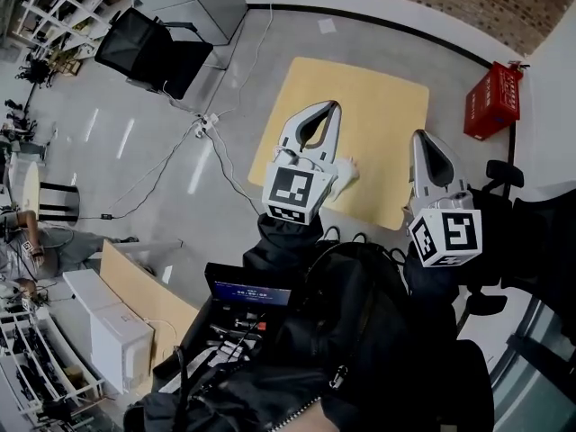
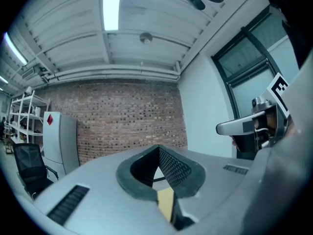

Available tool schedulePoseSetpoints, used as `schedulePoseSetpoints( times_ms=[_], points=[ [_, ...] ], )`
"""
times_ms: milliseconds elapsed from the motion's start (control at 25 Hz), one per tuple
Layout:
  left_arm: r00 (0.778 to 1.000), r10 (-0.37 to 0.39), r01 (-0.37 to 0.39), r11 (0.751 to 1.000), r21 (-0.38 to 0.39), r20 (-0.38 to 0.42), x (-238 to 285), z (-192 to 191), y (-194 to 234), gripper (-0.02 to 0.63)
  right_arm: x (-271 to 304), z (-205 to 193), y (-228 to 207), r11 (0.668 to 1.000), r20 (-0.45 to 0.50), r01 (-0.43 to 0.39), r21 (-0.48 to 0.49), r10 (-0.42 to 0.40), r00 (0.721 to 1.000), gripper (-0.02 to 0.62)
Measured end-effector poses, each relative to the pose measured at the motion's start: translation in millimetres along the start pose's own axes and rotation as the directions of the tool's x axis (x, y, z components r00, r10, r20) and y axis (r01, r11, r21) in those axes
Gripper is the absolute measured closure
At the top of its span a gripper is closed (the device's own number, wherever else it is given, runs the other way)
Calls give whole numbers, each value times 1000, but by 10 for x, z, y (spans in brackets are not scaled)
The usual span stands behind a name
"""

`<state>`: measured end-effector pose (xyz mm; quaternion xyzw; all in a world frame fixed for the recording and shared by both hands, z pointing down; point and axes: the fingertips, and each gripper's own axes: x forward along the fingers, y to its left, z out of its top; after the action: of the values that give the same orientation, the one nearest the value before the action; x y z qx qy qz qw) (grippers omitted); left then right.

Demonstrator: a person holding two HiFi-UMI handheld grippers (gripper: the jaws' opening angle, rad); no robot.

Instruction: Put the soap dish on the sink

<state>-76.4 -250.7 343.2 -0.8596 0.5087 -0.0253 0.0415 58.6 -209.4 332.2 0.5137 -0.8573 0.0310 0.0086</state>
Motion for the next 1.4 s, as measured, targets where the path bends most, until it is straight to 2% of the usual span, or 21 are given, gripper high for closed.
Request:
schedulePoseSetpoints(
  times_ms=[200, 440, 600, 1400],
  points=[
    [998, -12, 12, 1000, -3, 57, -60, 220, -3, 603, 21, 186, 39, 999, 45, -5, -31, 7, 999, 591],
    [997, -2, 3, 1000, -5, 76, -56, 343, 18, 603, 68, 330, 36, 999, 83, -14, -50, 19, 996, 591],
    [997, -10, 9, 1000, 20, 72, -6, 346, 6, 603, 135, 354, 44, 997, 84, -28, -74, 34, 996, 591],
    [997, 11, -11, 1000, -1, 81, 128, 329, 116, 603, 227, 360, -44, 996, 89, -20, -92, 29, 996, 591]
  ],
)
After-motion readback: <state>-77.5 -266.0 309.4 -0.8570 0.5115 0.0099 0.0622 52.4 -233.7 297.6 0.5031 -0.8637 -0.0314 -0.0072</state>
